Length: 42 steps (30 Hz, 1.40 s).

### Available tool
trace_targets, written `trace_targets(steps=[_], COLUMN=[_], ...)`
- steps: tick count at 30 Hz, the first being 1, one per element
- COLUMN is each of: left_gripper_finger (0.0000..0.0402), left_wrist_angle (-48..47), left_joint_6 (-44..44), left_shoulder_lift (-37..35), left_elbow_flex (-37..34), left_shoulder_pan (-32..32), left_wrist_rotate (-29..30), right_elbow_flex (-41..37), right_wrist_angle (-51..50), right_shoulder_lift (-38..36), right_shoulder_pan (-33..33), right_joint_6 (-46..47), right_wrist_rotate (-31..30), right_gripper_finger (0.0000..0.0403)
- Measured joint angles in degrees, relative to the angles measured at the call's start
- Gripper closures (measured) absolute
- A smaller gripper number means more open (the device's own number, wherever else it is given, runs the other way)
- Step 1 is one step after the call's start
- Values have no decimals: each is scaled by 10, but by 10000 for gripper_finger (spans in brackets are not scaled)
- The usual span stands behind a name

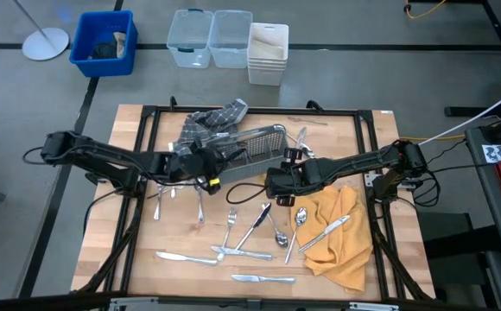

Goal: Sort silverware
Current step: Put the silver knife into the gray silverware basket

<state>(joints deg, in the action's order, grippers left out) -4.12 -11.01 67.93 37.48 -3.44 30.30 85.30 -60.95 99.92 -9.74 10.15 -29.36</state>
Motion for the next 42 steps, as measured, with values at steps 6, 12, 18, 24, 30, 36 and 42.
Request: trace_targets(steps=[6,12,18,24,30,36,42], left_gripper_finger=[359,359,359,359,359,359,357], left_wrist_angle=[0,0,0,-2,-37,-44,-46], left_joint_6=[-12,-12,-12,-7,-9,-4,-2], left_shoulder_lift=[1,1,1,1,1,1,1], left_elbow_flex=[0,0,0,0,0,0,0], left_shoulder_pan=[-14,-19,-19,-19,-19,-18,-18], left_wrist_rotate=[6,16,23,23,24,24,6], right_elbow_flex=[0,-17,-92,-173,-201,-201,-201], right_wrist_angle=[1,94,262,443,505,506,506], right_shoulder_lift=[0,0,0,0,0,0,0], right_shoulder_pan=[0,0,20,43,50,49,49], right_joint_6=[0,-1,9,15,0,-1,-2], right_wrist_rotate=[6,19,16,19,19,19,21], right_gripper_finger=[307,307,307,307,307,307,307])
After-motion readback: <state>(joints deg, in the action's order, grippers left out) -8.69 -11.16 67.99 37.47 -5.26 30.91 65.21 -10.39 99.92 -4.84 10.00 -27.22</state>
